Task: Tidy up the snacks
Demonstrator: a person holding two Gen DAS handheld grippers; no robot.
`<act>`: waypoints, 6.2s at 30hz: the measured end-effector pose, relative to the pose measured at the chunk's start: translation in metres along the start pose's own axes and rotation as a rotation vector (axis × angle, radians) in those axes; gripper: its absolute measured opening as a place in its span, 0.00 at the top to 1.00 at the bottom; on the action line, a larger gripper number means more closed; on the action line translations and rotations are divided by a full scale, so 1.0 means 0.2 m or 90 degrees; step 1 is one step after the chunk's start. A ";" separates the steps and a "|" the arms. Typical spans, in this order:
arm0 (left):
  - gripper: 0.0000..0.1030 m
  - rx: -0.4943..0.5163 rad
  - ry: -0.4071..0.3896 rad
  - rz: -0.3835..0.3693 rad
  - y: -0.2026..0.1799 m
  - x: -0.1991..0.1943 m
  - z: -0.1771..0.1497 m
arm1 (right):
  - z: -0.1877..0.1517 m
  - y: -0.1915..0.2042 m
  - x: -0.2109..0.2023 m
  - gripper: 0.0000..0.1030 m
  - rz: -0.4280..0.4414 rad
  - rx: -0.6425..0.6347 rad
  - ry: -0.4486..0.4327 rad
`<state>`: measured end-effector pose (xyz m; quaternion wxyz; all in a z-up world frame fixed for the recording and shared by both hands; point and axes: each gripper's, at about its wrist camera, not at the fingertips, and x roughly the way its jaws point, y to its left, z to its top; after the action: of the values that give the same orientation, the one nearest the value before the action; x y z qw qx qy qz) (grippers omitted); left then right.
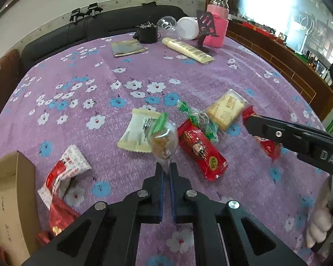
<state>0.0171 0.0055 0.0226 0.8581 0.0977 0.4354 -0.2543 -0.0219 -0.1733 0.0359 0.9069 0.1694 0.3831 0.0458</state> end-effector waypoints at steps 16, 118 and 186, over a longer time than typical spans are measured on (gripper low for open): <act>0.35 -0.024 -0.001 0.028 0.04 -0.16 -0.03 | 0.00 -0.01 0.00 0.81 0.008 0.016 0.005; 0.60 -0.361 -0.087 0.106 1.24 -0.70 -0.59 | -0.36 1.65 0.36 0.80 0.109 -0.350 0.145; 0.07 -0.257 -0.103 -0.059 0.30 -0.44 -0.01 | -0.04 0.24 0.19 0.83 -0.036 -0.085 0.095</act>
<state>0.0032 0.0890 0.0887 0.8799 -0.1171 0.4110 -0.2076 0.0006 -0.1182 0.0217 0.8858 0.0940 0.4507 0.0579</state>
